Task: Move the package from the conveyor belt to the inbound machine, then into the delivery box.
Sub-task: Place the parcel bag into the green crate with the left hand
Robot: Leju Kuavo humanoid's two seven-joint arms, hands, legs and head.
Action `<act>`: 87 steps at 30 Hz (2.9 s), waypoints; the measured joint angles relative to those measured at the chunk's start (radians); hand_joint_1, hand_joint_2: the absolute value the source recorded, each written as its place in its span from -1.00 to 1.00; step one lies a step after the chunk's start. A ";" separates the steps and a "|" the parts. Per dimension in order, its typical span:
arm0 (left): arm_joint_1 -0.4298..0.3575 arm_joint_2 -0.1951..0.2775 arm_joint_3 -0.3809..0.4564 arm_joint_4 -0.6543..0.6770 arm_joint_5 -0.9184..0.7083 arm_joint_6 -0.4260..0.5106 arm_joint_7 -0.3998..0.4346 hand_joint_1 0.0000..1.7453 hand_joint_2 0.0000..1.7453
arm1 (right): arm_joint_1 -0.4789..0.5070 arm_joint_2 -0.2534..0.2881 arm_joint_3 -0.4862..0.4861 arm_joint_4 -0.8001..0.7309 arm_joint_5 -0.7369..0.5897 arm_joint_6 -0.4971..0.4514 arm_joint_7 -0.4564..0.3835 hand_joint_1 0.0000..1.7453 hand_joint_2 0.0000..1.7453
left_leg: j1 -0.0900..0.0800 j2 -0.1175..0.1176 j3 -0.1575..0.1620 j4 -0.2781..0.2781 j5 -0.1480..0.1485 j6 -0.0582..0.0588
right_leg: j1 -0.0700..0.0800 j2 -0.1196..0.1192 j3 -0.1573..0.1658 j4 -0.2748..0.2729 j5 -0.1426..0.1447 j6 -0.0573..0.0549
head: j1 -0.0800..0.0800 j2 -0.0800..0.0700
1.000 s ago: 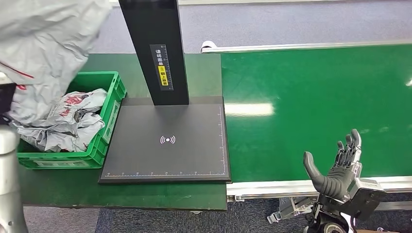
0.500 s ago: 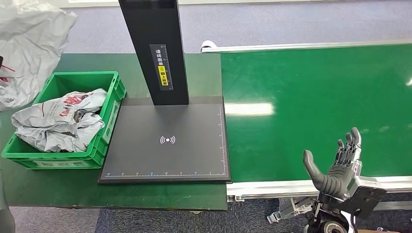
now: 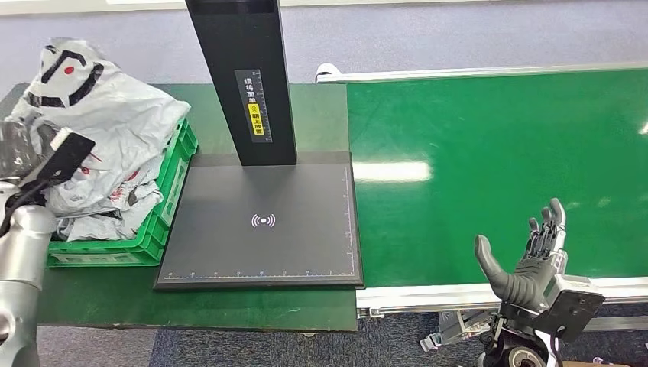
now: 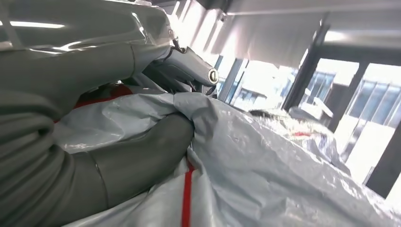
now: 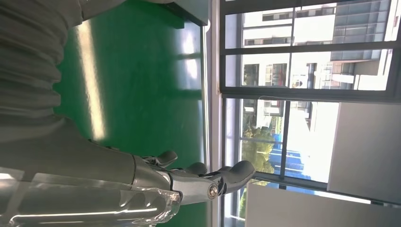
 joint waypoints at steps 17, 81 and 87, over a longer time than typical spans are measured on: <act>0.016 -0.041 -0.108 0.251 -0.232 0.137 0.127 1.00 1.00 | -0.003 0.006 -0.018 -0.008 0.009 0.004 0.001 -1.00 1.00 | 0.000 0.000 0.003 0.000 0.000 0.000 | 0.000 0.000 0.004 0.000 0.000 0.000 | 0.000 0.000; 0.395 -0.231 0.119 -0.587 0.405 -0.083 -0.120 -1.00 1.00 | 0.024 0.033 -0.058 -0.055 0.041 0.032 0.022 -1.00 1.00 | -0.001 0.003 0.008 -0.004 -0.003 -0.003 | -0.001 0.003 0.004 0.000 -0.002 -0.003 | 0.000 0.000; 0.524 -0.330 -0.043 -0.743 0.623 -0.232 -0.196 -1.00 1.00 | 0.013 0.033 -0.017 -0.026 0.061 0.091 0.053 -1.00 1.00 | -0.002 0.003 0.007 -0.004 -0.003 -0.003 | -0.002 0.003 0.004 0.000 -0.002 -0.003 | 0.000 0.000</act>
